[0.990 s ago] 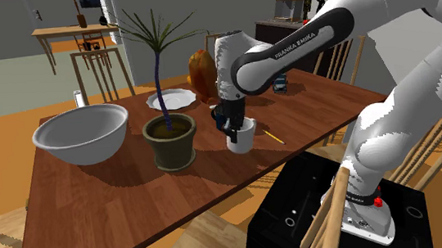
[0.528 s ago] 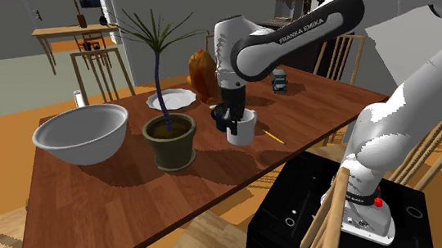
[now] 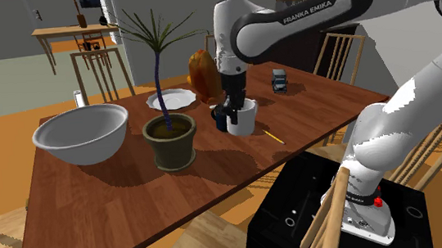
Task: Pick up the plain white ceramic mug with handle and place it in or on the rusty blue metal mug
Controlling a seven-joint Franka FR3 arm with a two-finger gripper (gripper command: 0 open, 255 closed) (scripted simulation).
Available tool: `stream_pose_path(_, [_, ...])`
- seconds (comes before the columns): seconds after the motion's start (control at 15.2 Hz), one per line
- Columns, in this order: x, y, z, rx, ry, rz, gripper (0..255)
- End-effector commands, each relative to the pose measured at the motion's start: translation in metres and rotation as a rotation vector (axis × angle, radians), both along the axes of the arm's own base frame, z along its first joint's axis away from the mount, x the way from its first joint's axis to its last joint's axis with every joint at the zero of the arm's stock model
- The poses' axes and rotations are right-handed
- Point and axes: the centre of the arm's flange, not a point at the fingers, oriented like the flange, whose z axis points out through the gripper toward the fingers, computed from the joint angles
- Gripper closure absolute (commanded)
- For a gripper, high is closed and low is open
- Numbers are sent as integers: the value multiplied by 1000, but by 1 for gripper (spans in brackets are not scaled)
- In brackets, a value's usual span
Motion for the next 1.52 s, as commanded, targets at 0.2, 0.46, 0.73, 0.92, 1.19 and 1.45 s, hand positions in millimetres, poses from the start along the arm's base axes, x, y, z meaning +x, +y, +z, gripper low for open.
stream_pose_path(0.2, [-1,2,28,0,0,0,255])
stream_pose_path(0.46, [-1,2,46,0,0,0,255])
stream_pose_path(0.73, [37,-35,51,0,0,0,255])
stream_pose_path(0.92, [64,-63,55,0,0,0,255])
stream_pose_path(1.19, [102,-100,59,0,0,0,255])
stream_pose_path(1.45, [139,-138,64,0,0,0,255])
